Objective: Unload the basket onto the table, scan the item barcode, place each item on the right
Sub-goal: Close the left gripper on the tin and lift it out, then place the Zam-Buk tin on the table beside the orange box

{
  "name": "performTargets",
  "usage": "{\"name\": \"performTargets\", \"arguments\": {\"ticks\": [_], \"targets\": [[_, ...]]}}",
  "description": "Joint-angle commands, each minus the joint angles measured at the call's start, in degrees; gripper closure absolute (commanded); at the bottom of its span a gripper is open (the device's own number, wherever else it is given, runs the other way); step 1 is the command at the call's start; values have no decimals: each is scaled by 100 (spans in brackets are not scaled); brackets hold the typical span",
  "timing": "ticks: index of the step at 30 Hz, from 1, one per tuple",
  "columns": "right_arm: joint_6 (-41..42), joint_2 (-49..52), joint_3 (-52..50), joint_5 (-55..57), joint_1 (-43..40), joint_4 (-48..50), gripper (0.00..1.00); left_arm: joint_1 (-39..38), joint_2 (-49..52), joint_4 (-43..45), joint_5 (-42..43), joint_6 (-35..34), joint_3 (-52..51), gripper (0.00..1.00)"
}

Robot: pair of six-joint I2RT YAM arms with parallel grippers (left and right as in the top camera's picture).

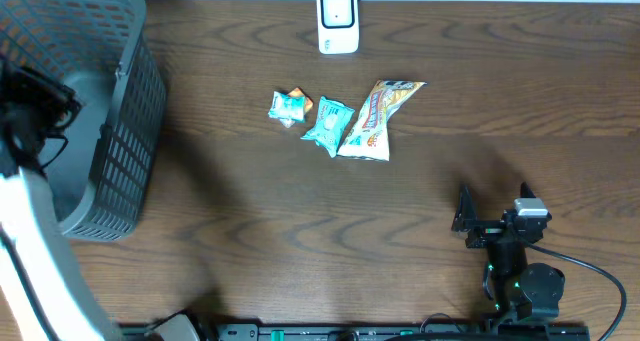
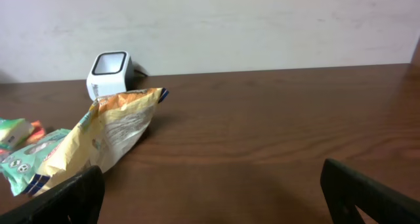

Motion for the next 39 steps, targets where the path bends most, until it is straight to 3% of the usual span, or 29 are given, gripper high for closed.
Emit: {"name": "performTargets", "arguments": {"ticks": [1, 10, 17, 24, 28, 32, 39], "targets": [[-68, -37, -9, 2, 44, -24, 1, -175, -490, 17, 673, -254, 129, 38], [-68, -37, -7, 2, 44, -24, 1, -1355, -1274, 485, 754, -249, 129, 38], [-68, -37, -7, 2, 44, -26, 1, -2588, -1062, 343, 754, -83, 35, 38], [-68, -37, -9, 2, 44, -24, 1, -3989, 24, 31, 533, 761, -74, 38], [-68, -37, -7, 2, 44, -24, 1, -4507, 907, -127, -125, 1082, -74, 38], [-68, -37, -7, 2, 44, -24, 1, -4767, 1685, -284, -649, 1088, -74, 37], [-68, -37, -7, 2, 44, -24, 1, -4996, 2946, -332, -640, 1062, -74, 37]]}}
